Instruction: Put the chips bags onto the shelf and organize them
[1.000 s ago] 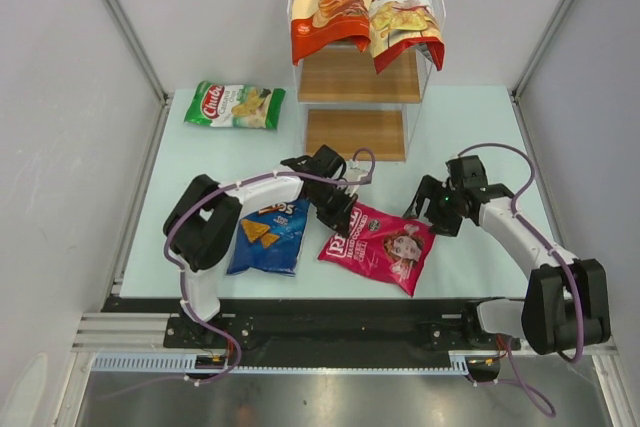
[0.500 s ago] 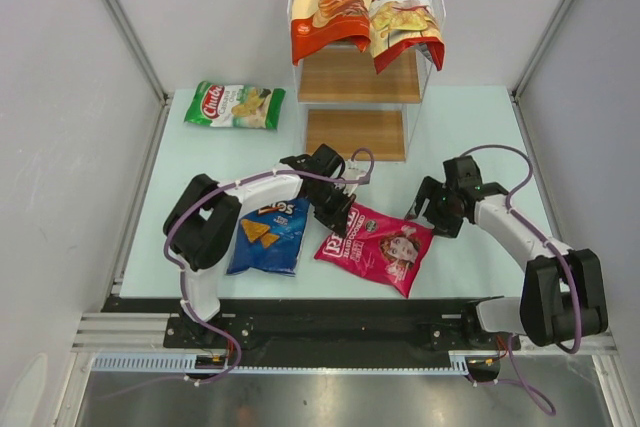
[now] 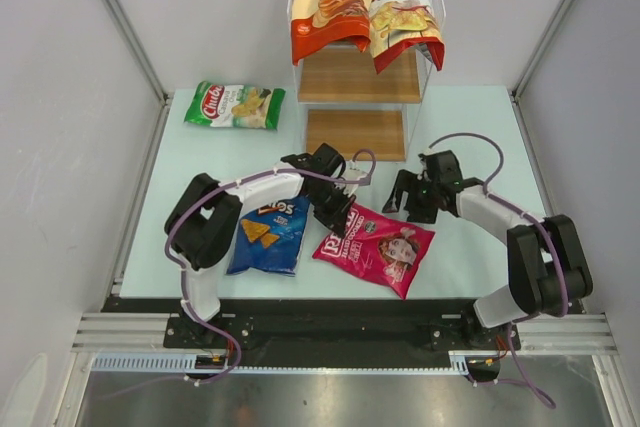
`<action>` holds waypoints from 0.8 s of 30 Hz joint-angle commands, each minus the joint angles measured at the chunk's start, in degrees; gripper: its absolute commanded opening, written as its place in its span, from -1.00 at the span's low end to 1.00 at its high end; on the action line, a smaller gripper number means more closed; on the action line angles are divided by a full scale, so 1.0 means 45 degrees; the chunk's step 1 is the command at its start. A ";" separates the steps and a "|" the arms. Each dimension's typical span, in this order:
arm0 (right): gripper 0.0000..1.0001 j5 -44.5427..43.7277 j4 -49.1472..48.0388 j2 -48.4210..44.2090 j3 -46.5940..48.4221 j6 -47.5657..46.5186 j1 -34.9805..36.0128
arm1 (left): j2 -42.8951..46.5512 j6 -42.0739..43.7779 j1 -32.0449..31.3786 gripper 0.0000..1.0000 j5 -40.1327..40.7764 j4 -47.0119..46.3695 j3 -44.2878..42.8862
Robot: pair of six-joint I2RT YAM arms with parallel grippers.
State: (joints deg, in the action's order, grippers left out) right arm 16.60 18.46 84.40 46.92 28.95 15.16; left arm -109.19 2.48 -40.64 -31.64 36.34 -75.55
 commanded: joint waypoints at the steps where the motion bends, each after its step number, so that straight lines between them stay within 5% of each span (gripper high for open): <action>1: 0.66 0.1133 -0.1172 0.0462 0.0434 -0.1003 0.1023 | -0.0442 0.0503 0.0008 -0.97 -0.0176 0.0440 -0.0925; 8: 0.64 0.2131 -0.1329 0.0912 0.0414 -0.1023 0.1552 | -0.1067 0.0426 0.0028 -0.39 0.0408 0.0616 -0.1550; 12: 0.61 0.2365 -0.1153 0.1107 0.0414 -0.0945 0.1728 | -0.1400 0.0192 0.0184 -0.31 0.0721 0.0617 -0.1941; 15: 0.27 0.2405 -0.0997 0.1049 0.0395 -0.0848 0.1885 | -0.1693 -0.0179 0.0398 -0.23 0.0858 0.0480 -0.2234; 18: -0.44 0.2250 -0.0802 0.0854 0.0414 -0.0459 0.1924 | -0.1888 -0.0473 0.0651 -0.08 0.1132 0.0324 -0.2546; 24: -0.92 0.0983 -0.0080 0.0152 0.0395 0.0362 0.1769 | -0.1402 -0.2013 0.1238 0.16 0.1990 -0.0203 -0.2547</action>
State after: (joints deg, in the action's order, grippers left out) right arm 23.86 16.10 88.40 47.16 27.33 23.05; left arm -117.23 -1.63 -36.88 -26.17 40.42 -84.25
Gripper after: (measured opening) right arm 0.118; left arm 0.570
